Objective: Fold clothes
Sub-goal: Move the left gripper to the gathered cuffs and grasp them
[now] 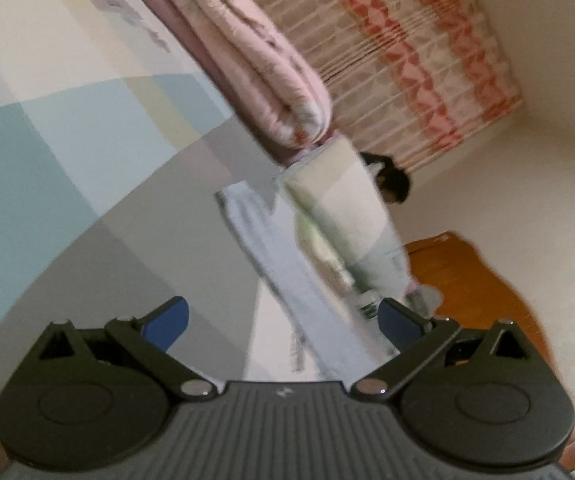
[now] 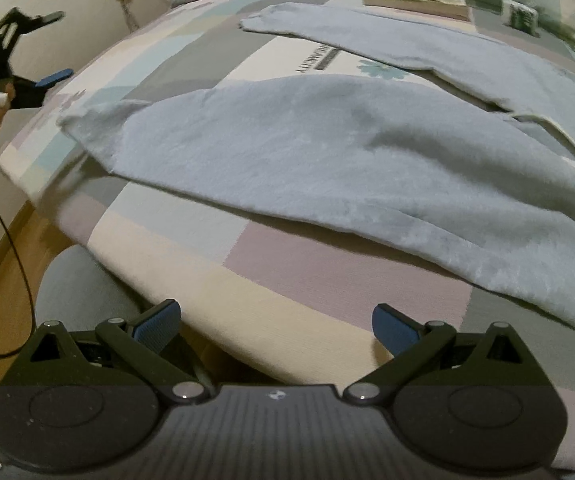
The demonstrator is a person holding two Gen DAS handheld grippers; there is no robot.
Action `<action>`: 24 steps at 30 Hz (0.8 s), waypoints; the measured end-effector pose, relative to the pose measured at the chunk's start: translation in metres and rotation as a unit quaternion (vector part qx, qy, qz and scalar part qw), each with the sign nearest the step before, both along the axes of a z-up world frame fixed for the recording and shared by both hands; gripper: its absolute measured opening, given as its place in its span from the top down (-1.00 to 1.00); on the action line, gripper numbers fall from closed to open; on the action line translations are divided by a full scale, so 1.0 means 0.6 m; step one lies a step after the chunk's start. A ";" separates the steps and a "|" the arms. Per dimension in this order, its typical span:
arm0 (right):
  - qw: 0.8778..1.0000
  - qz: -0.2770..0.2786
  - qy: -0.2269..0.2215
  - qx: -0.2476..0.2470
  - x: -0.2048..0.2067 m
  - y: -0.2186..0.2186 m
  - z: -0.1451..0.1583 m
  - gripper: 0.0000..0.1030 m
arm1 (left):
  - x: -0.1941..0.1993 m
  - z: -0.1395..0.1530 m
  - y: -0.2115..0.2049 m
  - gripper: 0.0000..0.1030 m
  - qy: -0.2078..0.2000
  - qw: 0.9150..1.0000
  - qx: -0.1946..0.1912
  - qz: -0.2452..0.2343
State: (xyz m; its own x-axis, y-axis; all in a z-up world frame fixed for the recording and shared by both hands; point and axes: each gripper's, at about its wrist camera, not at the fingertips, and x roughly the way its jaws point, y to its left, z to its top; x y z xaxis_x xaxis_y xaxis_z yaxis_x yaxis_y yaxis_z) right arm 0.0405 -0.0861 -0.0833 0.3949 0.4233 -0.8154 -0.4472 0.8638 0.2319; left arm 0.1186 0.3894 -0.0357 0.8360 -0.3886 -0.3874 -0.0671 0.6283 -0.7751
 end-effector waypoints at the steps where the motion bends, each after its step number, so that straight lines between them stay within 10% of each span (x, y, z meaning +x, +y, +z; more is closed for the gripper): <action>1: 1.000 0.003 -0.001 -0.001 0.000 0.002 0.001 -1.00 | -0.001 -0.006 0.000 -0.94 0.012 1.000 0.005 -0.001; 12: 1.000 0.021 -0.009 -0.002 -0.002 0.019 0.010 -1.00 | 0.022 -0.005 -0.001 -0.94 0.095 0.987 0.130 0.009; 18: 1.000 0.016 -0.007 -0.001 -0.003 0.020 0.007 -1.00 | 0.044 -0.093 0.030 -0.94 0.175 0.984 0.012 -0.035; 24: 1.000 0.015 0.000 -0.003 -0.002 0.024 0.000 -1.00 | 0.050 -0.119 0.003 -0.96 0.192 0.979 0.014 -0.066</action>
